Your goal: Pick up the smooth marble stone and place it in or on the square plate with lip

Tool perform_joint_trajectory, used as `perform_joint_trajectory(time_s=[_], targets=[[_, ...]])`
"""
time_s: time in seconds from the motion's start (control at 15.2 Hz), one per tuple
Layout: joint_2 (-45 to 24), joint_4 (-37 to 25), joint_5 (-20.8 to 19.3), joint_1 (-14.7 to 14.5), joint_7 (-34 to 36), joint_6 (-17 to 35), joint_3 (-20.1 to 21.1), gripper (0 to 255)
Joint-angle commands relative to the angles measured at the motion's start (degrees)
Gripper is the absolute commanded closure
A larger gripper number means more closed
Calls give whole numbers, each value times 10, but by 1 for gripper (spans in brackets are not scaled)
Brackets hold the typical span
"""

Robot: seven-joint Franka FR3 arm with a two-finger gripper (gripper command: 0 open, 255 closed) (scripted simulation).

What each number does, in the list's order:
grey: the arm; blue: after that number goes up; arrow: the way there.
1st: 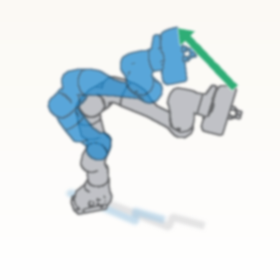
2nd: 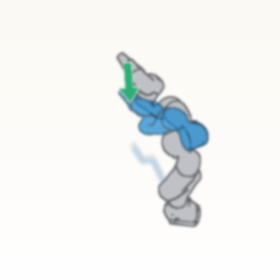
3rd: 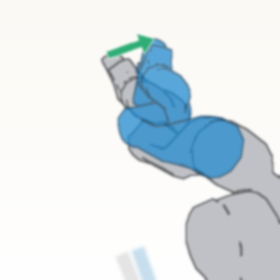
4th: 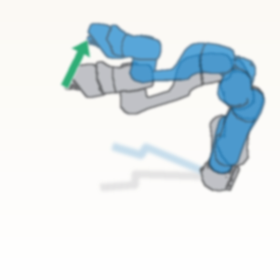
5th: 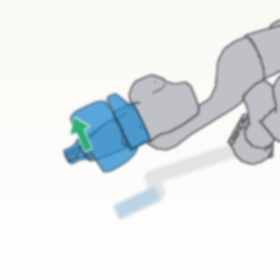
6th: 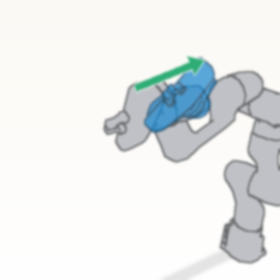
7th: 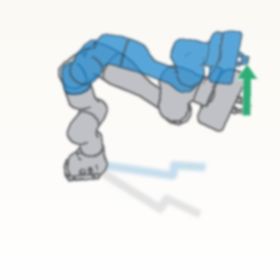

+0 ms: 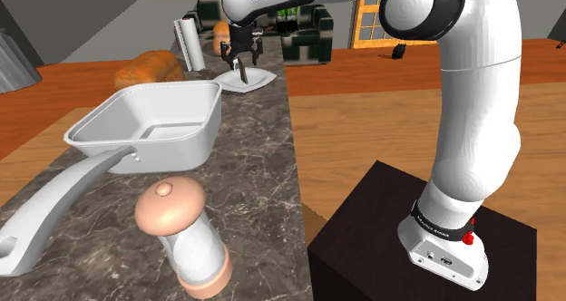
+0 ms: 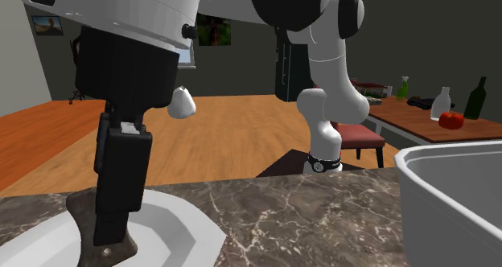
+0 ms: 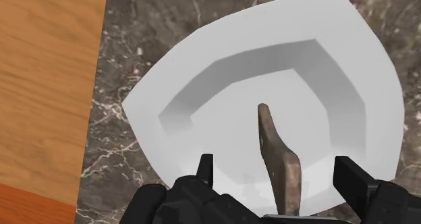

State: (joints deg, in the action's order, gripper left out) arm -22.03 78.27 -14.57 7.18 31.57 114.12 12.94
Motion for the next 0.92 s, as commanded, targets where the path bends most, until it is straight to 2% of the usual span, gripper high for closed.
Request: perform_joint_trajectory(time_s=[0.0,0.07,0.33,0.86], targets=[[0,0,0,0,0,0,0,0],[0,0,0,0,0,0,0,0],[20,-41,6,-5,-5,-60,4,0],[20,-41,6,-5,-5,-60,4,0]])
